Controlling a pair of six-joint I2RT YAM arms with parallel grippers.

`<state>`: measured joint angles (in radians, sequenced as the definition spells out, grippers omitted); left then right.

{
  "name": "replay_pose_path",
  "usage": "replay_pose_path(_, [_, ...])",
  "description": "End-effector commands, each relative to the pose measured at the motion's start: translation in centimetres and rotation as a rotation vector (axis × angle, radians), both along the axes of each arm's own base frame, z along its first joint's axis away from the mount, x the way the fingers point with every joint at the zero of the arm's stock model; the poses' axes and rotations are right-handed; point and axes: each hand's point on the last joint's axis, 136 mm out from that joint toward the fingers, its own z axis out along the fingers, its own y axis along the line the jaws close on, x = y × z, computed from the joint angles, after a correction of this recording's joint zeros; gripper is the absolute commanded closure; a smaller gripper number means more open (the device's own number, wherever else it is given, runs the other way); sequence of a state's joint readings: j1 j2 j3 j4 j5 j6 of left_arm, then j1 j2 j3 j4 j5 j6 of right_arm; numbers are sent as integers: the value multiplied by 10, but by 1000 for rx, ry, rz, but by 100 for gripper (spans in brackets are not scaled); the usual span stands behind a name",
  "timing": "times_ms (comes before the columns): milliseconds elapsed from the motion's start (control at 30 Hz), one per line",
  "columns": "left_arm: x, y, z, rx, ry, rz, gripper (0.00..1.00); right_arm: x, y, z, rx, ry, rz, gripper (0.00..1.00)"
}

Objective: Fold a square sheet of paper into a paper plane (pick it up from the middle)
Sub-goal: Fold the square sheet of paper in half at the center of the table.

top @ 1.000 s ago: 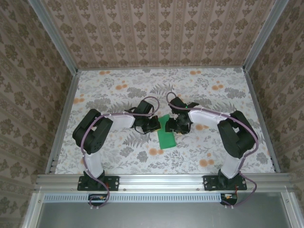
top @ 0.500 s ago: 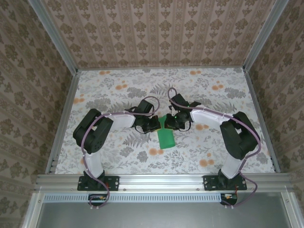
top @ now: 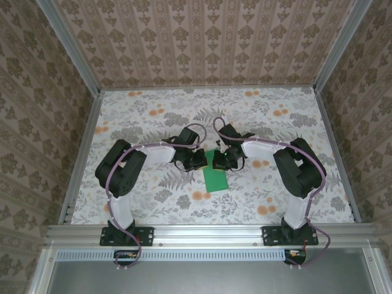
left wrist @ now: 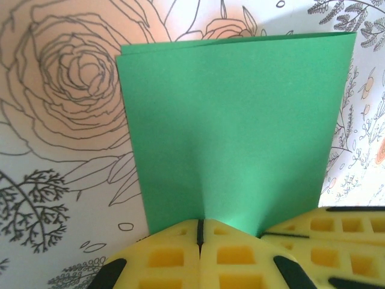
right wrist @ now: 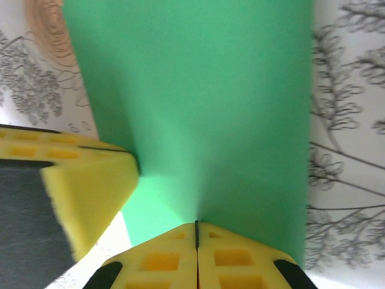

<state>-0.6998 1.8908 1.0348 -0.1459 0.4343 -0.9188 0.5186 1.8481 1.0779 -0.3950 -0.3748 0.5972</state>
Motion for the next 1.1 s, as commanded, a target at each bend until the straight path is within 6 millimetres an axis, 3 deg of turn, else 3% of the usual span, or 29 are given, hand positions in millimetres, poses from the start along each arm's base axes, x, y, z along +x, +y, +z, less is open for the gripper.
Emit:
replay_pose_path(0, [-66, 68, -79, 318, 251, -16, 98, -9, -15, -18, -28, 29, 15, 93])
replay_pose_path(267, [-75, 76, -86, 327, 282, -14, 99, -24, -45, -30, -45, 52, -31, 93])
replay_pose_path(467, [-75, 76, -87, 323, 279, -35, 100, -17, -64, -16, 17, 10, -78, 93])
replay_pose_path(633, [-75, 76, -87, 330, 279, -40, 100, 0, -47, 28, 128, -85, -75, 93])
replay_pose_path(733, [-74, 75, -86, 328, 276, -40, 100, 2, -34, 40, 157, -105, -53, 93])
replay_pose_path(1067, [-74, 72, -86, 328, 279, -53, 100, 11, 8, 22, 187, -59, 25, 93])
